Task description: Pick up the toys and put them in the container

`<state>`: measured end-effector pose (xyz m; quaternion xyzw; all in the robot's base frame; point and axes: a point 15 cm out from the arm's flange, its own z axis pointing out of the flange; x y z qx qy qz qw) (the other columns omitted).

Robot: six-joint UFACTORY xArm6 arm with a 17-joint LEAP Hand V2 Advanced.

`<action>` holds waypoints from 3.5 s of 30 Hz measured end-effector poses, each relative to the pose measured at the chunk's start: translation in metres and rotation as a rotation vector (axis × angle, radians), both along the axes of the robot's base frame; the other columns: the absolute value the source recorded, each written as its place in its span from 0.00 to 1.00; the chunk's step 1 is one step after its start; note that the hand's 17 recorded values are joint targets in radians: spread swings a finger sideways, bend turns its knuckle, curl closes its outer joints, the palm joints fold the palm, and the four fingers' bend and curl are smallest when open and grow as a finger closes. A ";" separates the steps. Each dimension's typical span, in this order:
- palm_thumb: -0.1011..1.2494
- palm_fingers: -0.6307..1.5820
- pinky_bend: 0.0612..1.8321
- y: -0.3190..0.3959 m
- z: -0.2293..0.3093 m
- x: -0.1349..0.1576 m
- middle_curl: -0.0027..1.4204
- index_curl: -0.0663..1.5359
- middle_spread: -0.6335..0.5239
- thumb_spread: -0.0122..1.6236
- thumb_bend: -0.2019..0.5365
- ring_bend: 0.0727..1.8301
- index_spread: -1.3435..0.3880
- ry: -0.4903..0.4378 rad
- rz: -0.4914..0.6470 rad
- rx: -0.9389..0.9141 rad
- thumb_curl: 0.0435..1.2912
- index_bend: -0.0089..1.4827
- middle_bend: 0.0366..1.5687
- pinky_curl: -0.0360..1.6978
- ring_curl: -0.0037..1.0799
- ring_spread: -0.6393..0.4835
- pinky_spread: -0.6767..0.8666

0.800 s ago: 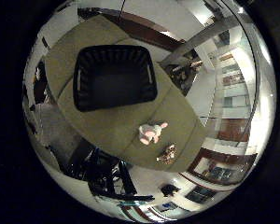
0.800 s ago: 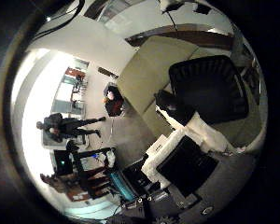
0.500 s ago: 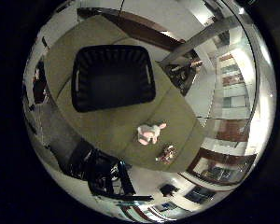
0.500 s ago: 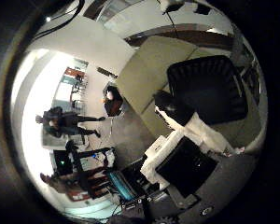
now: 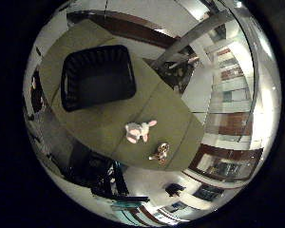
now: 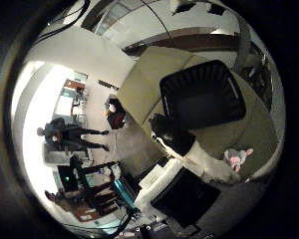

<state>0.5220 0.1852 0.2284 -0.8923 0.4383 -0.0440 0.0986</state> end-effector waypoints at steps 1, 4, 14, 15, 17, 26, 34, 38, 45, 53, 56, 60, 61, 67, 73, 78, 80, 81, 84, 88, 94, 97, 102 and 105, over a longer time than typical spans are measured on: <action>0.45 0.47 0.24 -0.007 0.003 0.002 0.27 0.26 0.46 0.72 0.25 0.12 0.53 -0.006 -0.006 0.000 0.18 0.13 0.10 0.02 0.22 0.56 0.62; 0.45 0.46 0.24 -0.032 0.006 0.008 0.27 0.26 0.46 0.72 0.25 0.13 0.53 -0.013 -0.040 -0.001 0.18 0.12 0.11 0.02 0.23 0.57 0.62; 0.44 0.44 0.25 -0.126 0.002 0.007 0.26 0.25 0.48 0.71 0.25 0.12 0.54 0.009 -0.114 -0.024 0.18 0.12 0.10 0.02 0.23 0.60 0.63; 0.44 0.44 0.25 -0.134 -0.001 0.004 0.26 0.25 0.48 0.71 0.25 0.12 0.54 0.017 -0.119 -0.027 0.18 0.12 0.11 0.02 0.23 0.60 0.63; 0.43 0.43 0.25 -0.153 -0.009 -0.003 0.26 0.25 0.49 0.71 0.24 0.11 0.54 0.032 -0.121 -0.034 0.18 0.12 0.11 0.02 0.23 0.61 0.63; 0.42 0.41 0.26 -0.208 -0.046 -0.030 0.25 0.24 0.51 0.70 0.24 0.11 0.55 0.101 -0.143 -0.046 0.18 0.12 0.10 0.02 0.23 0.64 0.63; 0.40 0.37 0.28 -0.241 -0.068 -0.044 0.24 0.24 0.54 0.68 0.24 0.11 0.56 0.136 -0.147 -0.050 0.18 0.12 0.10 0.03 0.23 0.68 0.63; 0.40 0.36 0.28 -0.245 -0.081 -0.049 0.23 0.23 0.54 0.67 0.24 0.12 0.56 0.133 -0.143 -0.054 0.18 0.12 0.10 0.04 0.24 0.69 0.63; 0.39 0.36 0.28 -0.253 -0.120 -0.060 0.23 0.23 0.55 0.66 0.24 0.12 0.57 0.153 -0.158 -0.058 0.18 0.12 0.10 0.05 0.24 0.69 0.63; 0.39 0.33 0.30 -0.254 -0.167 -0.071 0.22 0.23 0.55 0.66 0.24 0.12 0.57 0.177 -0.166 -0.062 0.18 0.12 0.10 0.06 0.24 0.70 0.63; 0.39 0.32 0.30 -0.253 -0.184 -0.075 0.22 0.23 0.56 0.66 0.24 0.13 0.57 0.201 -0.166 -0.060 0.18 0.12 0.10 0.06 0.24 0.71 0.62; 0.38 0.31 0.30 -0.253 -0.205 -0.076 0.21 0.23 0.56 0.66 0.24 0.13 0.57 0.209 -0.170 -0.062 0.18 0.12 0.10 0.07 0.25 0.71 0.62; 0.38 0.30 0.30 -0.253 -0.209 -0.076 0.21 0.23 0.56 0.66 0.24 0.13 0.57 0.210 -0.170 -0.062 0.18 0.12 0.10 0.07 0.25 0.71 0.62; 0.36 0.29 0.30 -0.243 -0.246 -0.086 0.22 0.23 0.57 0.64 0.24 0.12 0.57 0.257 -0.159 -0.063 0.18 0.12 0.10 0.08 0.25 0.71 0.63; 0.35 0.29 0.29 -0.244 -0.277 -0.081 0.22 0.23 0.57 0.63 0.24 0.12 0.57 0.265 -0.166 -0.065 0.19 0.12 0.10 0.09 0.25 0.71 0.63; 0.35 0.29 0.28 -0.248 -0.295 -0.060 0.22 0.23 0.57 0.63 0.24 0.12 0.57 0.255 -0.169 -0.067 0.19 0.12 0.10 0.09 0.25 0.71 0.63; 0.35 0.29 0.28 -0.252 -0.299 -0.049 0.22 0.23 0.57 0.63 0.24 0.12 0.57 0.245 -0.173 -0.069 0.19 0.12 0.10 0.09 0.25 0.71 0.63; 0.35 0.29 0.28 -0.255 -0.301 -0.044 0.22 0.23 0.57 0.63 0.24 0.12 0.57 0.240 -0.175 -0.070 0.19 0.12 0.10 0.10 0.25 0.71 0.63; 0.35 0.29 0.27 -0.263 -0.305 -0.033 0.22 0.23 0.57 0.63 0.24 0.12 0.57 0.229 -0.185 -0.071 0.19 0.12 0.10 0.10 0.25 0.71 0.63; 0.36 0.30 0.27 -0.267 -0.310 -0.019 0.22 0.23 0.57 0.62 0.24 0.12 0.57 0.217 -0.188 -0.072 0.19 0.12 0.10 0.10 0.25 0.71 0.63; 0.36 0.31 0.26 -0.276 -0.329 -0.025 0.22 0.23 0.56 0.63 0.24 0.12 0.56 0.244 -0.172 -0.085 0.19 0.12 0.10 0.10 0.25 0.71 0.63; 0.36 0.31 0.26 -0.277 -0.336 -0.017 0.22 0.23 0.56 0.62 0.24 0.12 0.56 0.242 -0.164 -0.089 0.19 0.12 0.10 0.10 0.25 0.71 0.63; 0.36 0.32 0.25 -0.281 -0.353 -0.008 0.22 0.23 0.56 0.62 0.24 0.11 0.56 0.245 -0.150 -0.098 0.19 0.12 0.10 0.10 0.25 0.71 0.63; 0.35 0.32 0.25 -0.281 -0.361 -0.006 0.22 0.23 0.56 0.62 0.24 0.11 0.56 0.248 -0.143 -0.103 0.19 0.12 0.10 0.10 0.25 0.71 0.64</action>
